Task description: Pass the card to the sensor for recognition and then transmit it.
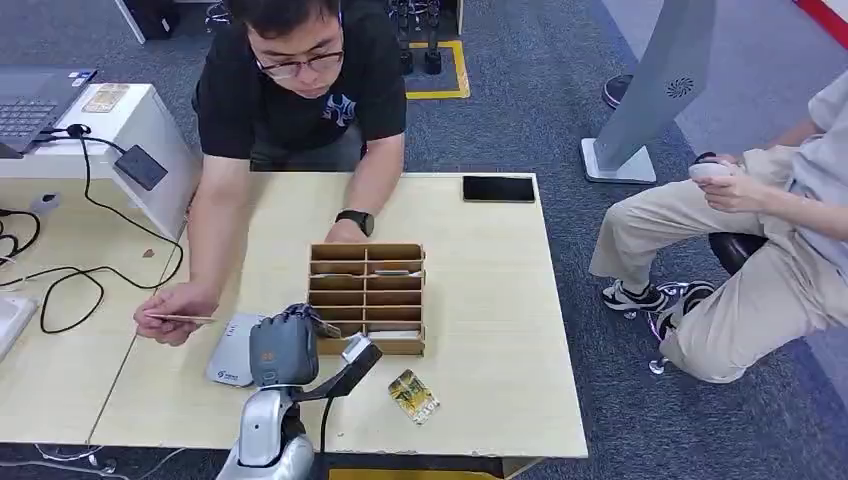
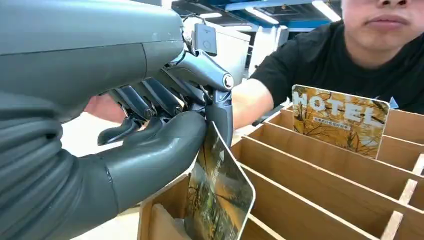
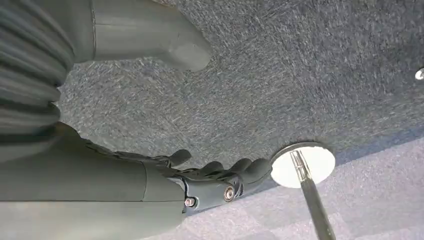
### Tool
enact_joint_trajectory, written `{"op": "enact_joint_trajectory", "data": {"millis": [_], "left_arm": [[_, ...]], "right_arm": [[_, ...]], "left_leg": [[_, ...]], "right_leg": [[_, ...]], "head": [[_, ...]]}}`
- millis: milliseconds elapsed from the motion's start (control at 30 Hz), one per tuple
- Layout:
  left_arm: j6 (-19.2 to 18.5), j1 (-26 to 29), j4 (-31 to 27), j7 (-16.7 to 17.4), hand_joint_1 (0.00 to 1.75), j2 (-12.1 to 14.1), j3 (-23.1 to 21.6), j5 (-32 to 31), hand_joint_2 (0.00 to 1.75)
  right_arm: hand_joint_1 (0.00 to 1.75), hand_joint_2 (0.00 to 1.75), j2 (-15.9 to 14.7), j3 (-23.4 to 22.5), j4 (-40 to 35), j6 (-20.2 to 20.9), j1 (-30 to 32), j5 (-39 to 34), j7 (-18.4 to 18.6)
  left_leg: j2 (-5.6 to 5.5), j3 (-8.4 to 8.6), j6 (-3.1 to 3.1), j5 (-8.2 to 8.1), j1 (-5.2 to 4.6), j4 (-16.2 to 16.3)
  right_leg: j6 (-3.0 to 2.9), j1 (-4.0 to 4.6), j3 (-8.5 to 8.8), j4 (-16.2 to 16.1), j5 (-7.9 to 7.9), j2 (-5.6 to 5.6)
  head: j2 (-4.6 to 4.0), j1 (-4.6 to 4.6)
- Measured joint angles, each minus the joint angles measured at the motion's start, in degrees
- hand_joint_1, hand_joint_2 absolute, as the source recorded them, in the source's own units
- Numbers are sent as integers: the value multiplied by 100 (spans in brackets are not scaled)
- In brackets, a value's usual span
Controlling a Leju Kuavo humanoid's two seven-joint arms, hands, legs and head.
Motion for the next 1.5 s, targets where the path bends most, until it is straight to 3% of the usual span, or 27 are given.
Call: {"op": "enact_joint_trajectory", "data": {"millis": [200,467,567,1500], "left_arm": [[0,59,-83,-273,175,-61,68,359,175],[0,90,-144,-1105,175,-260,312,1826,175],[0,93,-144,-1252,175,-284,372,2163,175],[0,124,-144,-1488,175,-304,623,2232,175]], "right_arm": [[0,175,0,0,0,0,1,76,-2],[0,175,0,0,-4,0,1,-13,4],[0,175,0,0,-6,0,7,-7,18],[0,175,0,-2,-2,0,4,76,24]], "left_leg": [[0,0,0,0,0,0],[0,0,0,0,0,0],[1,0,0,0,0,0],[0,0,0,0,0,0]], "right_leg": [[0,0,0,0,0,0],[0,0,0,0,0,0],[0,0,0,0,0,1],[0,0,0,0,0,1]], "head": [[0,0],[0,0],[0,-2],[0,0]]}}
